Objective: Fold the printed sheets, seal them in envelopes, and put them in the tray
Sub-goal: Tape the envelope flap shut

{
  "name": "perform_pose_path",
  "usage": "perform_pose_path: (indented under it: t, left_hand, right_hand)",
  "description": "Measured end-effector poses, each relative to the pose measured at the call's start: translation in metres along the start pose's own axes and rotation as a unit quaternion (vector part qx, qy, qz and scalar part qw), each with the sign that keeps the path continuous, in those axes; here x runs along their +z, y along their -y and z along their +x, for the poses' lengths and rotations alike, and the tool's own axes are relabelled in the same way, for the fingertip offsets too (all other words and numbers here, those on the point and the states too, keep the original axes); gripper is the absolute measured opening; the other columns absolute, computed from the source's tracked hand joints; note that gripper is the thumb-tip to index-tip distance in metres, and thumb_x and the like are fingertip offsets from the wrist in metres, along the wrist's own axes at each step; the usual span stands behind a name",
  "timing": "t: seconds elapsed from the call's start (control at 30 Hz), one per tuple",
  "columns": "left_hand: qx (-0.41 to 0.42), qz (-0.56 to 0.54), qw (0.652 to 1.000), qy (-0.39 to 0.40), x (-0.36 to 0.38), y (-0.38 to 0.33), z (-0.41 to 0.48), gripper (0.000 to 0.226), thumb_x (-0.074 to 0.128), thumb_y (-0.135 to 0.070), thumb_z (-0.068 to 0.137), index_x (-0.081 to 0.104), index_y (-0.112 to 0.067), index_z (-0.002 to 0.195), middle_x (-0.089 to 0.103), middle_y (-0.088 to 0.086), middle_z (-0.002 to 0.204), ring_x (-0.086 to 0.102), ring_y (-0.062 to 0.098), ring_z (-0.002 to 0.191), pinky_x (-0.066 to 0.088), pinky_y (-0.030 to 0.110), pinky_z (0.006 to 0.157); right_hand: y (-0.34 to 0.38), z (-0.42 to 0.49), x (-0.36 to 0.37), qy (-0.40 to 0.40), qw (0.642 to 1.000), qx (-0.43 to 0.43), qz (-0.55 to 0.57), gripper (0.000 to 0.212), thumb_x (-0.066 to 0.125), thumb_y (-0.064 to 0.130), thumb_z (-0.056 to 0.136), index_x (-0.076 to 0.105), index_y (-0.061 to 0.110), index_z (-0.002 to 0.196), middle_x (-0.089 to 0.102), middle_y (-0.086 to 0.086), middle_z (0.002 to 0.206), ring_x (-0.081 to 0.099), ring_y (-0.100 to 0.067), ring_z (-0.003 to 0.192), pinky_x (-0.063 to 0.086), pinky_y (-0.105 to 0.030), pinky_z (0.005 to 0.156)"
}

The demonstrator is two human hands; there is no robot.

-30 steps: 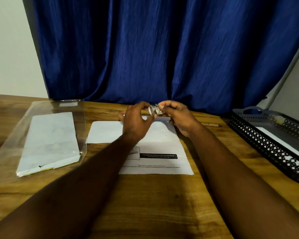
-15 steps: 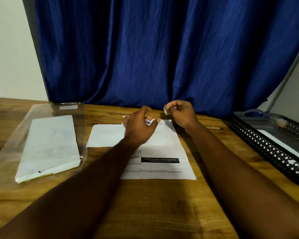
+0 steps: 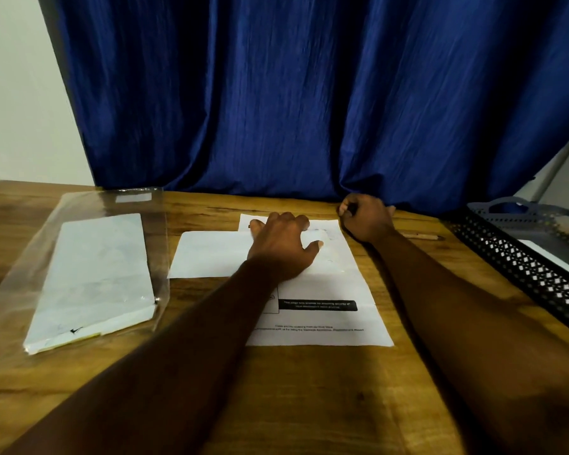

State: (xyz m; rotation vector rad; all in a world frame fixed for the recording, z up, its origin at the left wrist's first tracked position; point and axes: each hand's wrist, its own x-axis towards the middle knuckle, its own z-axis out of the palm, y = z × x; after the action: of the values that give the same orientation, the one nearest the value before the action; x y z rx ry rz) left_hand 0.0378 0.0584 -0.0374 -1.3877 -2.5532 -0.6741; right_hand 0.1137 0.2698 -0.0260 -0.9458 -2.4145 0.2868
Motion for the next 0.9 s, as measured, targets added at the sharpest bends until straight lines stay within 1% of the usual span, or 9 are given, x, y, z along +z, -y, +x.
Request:
perform_pose_path:
  t: [0.1,0.17,0.3,0.4,0.5,0.63,0.7,0.8,0.9]
  left_hand:
    - [0.0,-0.001,1.0,0.002,-0.001,-0.001,-0.001,0.055,0.054,-0.063,0.099,0.053,-0.032,0.144,0.053,-0.004,0.152,0.04,0.022,0.144,0.023,0.057,0.119]
    - [0.002,0.002,1.0,-0.002,-0.001,0.0,-0.002,0.055,0.054,-0.063,0.099,0.053,-0.032,0.145,0.054,-0.004,0.152,0.041,0.022,0.143,0.022,0.056,0.118]
    - [0.01,0.003,1.0,-0.006,0.0,0.002,-0.001,0.055,0.054,-0.063,0.098,0.053,-0.033,0.144,0.055,-0.004,0.148,0.042,0.022,0.141,0.023,0.055,0.114]
    - [0.006,-0.001,1.0,0.001,0.0,0.002,0.001,0.054,0.056,-0.06,0.099,0.051,-0.034,0.147,0.051,-0.003,0.151,0.04,0.022,0.143,0.022,0.056,0.116]
    - [0.009,0.01,1.0,-0.008,0.0,0.001,0.002,0.048,0.059,-0.047,0.102,0.053,-0.032,0.147,0.049,-0.001,0.152,0.039,0.022,0.143,0.023,0.054,0.117]
    - [0.002,0.009,0.999,-0.034,-0.005,0.003,0.002,0.028,0.056,-0.03,0.104,0.066,-0.029,0.131,0.055,-0.001,0.14,0.045,0.021,0.134,0.027,0.051,0.112]
    - [-0.004,-0.001,0.998,-0.059,-0.009,0.004,0.002,0.02,0.056,-0.022,0.104,0.07,-0.029,0.115,0.058,-0.002,0.132,0.048,0.02,0.128,0.027,0.049,0.109]
    - [-0.006,-0.027,0.995,-0.095,-0.015,0.005,0.001,0.017,0.053,-0.017,0.103,0.063,-0.03,0.1,0.062,-0.003,0.121,0.051,0.019,0.122,0.024,0.046,0.105]
    - [0.002,-0.038,0.991,-0.126,-0.021,0.007,0.003,0.017,0.047,-0.017,0.105,0.059,-0.029,0.101,0.063,-0.005,0.104,0.058,0.021,0.109,0.027,0.047,0.1]
  right_hand:
    - [-0.001,0.0,0.0,-0.05,0.996,-0.037,0.063,0.013,0.069,0.02,0.095,0.071,0.03,0.086,0.067,0.003,0.107,0.054,-0.013,0.103,0.041,-0.036,0.095]
    - [-0.002,0.001,-0.002,-0.074,0.99,-0.04,0.114,0.01,0.072,0.015,0.096,0.075,0.024,0.091,0.066,0.001,0.11,0.054,-0.012,0.104,0.043,-0.028,0.092]
    - [0.002,-0.004,-0.009,-0.075,0.948,0.067,0.302,0.011,0.069,0.014,0.099,0.079,0.018,0.099,0.076,-0.003,0.1,0.072,-0.02,0.091,0.062,-0.04,0.091]
    - [0.011,-0.021,-0.017,-0.046,0.91,0.117,0.395,0.012,0.067,0.012,0.103,0.078,0.014,0.108,0.077,0.001,0.098,0.07,-0.013,0.09,0.06,-0.028,0.084]
    - [0.027,-0.043,-0.021,-0.018,0.885,0.12,0.449,0.014,0.069,0.012,0.103,0.078,0.012,0.113,0.078,0.006,0.1,0.072,-0.008,0.092,0.053,-0.015,0.078]
    - [0.053,-0.066,-0.025,-0.005,0.873,0.099,0.478,0.011,0.068,0.012,0.103,0.077,0.013,0.109,0.076,0.01,0.091,0.07,0.004,0.077,0.051,-0.005,0.067]
    - [0.062,-0.076,-0.029,-0.012,0.862,0.089,0.499,0.011,0.067,0.009,0.103,0.077,0.01,0.109,0.076,0.008,0.089,0.07,0.005,0.072,0.05,-0.005,0.063]
    - [0.066,-0.09,-0.03,-0.007,0.849,0.085,0.522,0.011,0.068,0.002,0.101,0.075,0.0,0.109,0.075,0.003,0.086,0.069,0.005,0.064,0.051,-0.008,0.06]
    - [0.062,-0.1,-0.027,-0.002,0.842,0.092,0.532,0.015,0.072,0.001,0.098,0.075,-0.006,0.111,0.078,-0.004,0.093,0.076,-0.012,0.084,0.059,-0.015,0.068]
